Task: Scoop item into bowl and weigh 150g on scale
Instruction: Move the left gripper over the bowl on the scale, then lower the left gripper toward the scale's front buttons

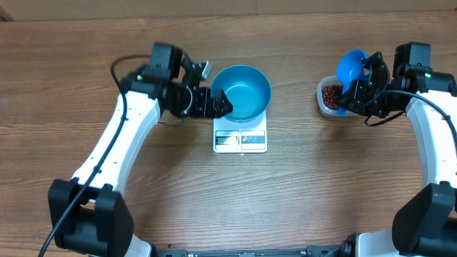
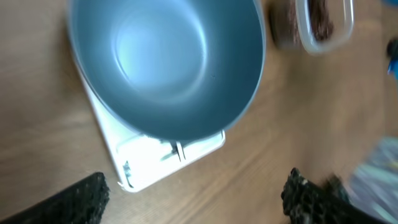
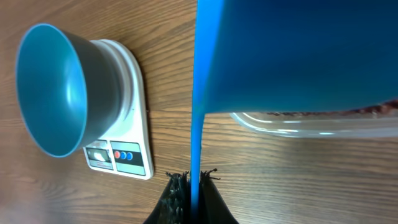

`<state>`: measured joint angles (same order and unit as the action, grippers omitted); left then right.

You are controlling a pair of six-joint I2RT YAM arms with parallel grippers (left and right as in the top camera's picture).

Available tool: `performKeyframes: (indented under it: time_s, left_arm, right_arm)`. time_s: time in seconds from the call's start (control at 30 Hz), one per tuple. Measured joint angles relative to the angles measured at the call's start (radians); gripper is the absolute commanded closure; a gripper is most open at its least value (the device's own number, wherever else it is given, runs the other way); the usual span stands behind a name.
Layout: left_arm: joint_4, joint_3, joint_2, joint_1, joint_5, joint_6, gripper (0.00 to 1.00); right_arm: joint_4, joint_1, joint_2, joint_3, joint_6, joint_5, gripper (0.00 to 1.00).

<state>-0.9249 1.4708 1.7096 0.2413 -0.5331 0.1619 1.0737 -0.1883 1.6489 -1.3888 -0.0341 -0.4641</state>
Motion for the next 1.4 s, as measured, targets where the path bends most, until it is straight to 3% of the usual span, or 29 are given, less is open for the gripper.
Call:
performKeyframes:
  time_s: [0.1, 0.17, 0.2, 0.23, 0.27, 0.47, 0.8, 1.0, 1.4]
  left_arm:
    - [-0.097, 0.151, 0.001, 0.034, 0.125, 0.023, 0.34]
    - [-0.138, 0.212, 0.001, 0.062, 0.2, 0.044, 0.62]
    - [-0.153, 0.238, 0.0, 0.081, 0.241, 0.054, 0.69]
    - [-0.163, 0.257, 0.0, 0.105, 0.282, 0.067, 0.92]
    - [-0.166, 0.261, 0.0, 0.115, 0.301, 0.075, 0.96]
    - [-0.231, 0.266, 0.028, 0.261, 0.449, 0.109, 0.96]
    - [-0.293, 0.239, 0.2, 0.437, 0.447, 0.078, 0.95]
    - [-0.328, 0.228, 0.2, 0.526, 0.556, 0.066, 0.96]
    - [-0.077, -0.017, 0.199, 0.535, 0.609, -0.02, 0.96]
  right_arm:
    - [0.001, 0.0, 0.0, 0.0, 0.005, 0.022, 0.96]
    - [0.0, 0.0, 0.0, 0.0, 0.008, 0.046, 0.96]
    - [0.0, 0.0, 0.0, 0.0, 0.014, 0.063, 0.96]
    - [0.0, 0.0, 0.0, 0.0, 0.022, 0.084, 0.96]
    - [0.0, 0.0, 0.0, 0.0, 0.028, 0.092, 0.96]
    - [0.0, 0.0, 0.0, 0.0, 0.047, 0.127, 0.96]
    - [0.0, 0.0, 0.0, 0.0, 0.056, 0.132, 0.96]
    - [0.0, 0.0, 0.0, 0.0, 0.056, 0.132, 0.96]
    - [-0.005, 0.0, 0.0, 0.0, 0.057, 0.132, 0.96]
